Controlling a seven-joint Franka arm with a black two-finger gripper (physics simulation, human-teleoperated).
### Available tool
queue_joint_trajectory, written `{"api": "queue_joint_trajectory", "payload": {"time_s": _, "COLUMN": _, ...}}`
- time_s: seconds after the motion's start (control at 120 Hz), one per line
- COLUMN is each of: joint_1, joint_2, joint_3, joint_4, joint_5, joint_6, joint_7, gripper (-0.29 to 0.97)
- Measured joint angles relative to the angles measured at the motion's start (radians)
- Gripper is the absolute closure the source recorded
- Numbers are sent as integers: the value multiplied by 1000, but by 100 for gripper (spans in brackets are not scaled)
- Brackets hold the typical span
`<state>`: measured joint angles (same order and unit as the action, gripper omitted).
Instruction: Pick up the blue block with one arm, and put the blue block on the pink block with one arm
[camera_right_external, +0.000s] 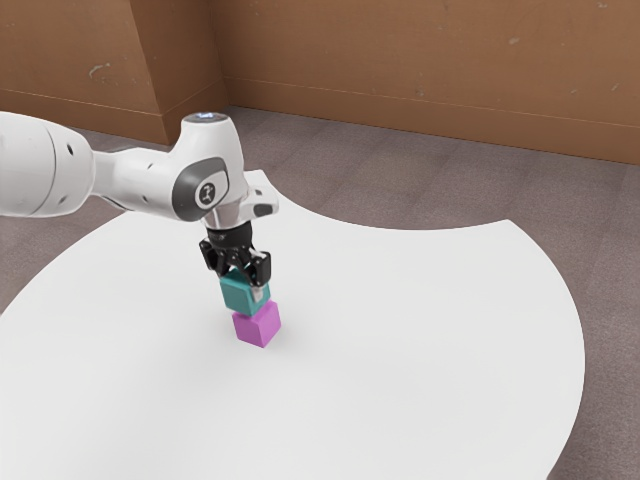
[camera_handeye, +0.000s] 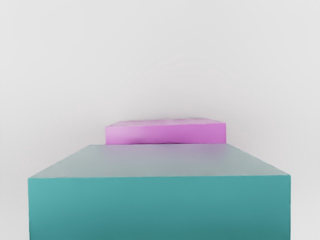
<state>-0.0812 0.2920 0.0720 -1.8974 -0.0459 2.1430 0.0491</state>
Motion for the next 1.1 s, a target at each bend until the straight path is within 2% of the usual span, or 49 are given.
{"api": "queue_joint_trajectory", "payload": {"time_s": 1.1, "joint_1": 0, "joint_2": 0, "joint_3": -3, "joint_4": -10, "joint_5": 5, "joint_6": 24, "joint_7": -43, "gripper": 29}}
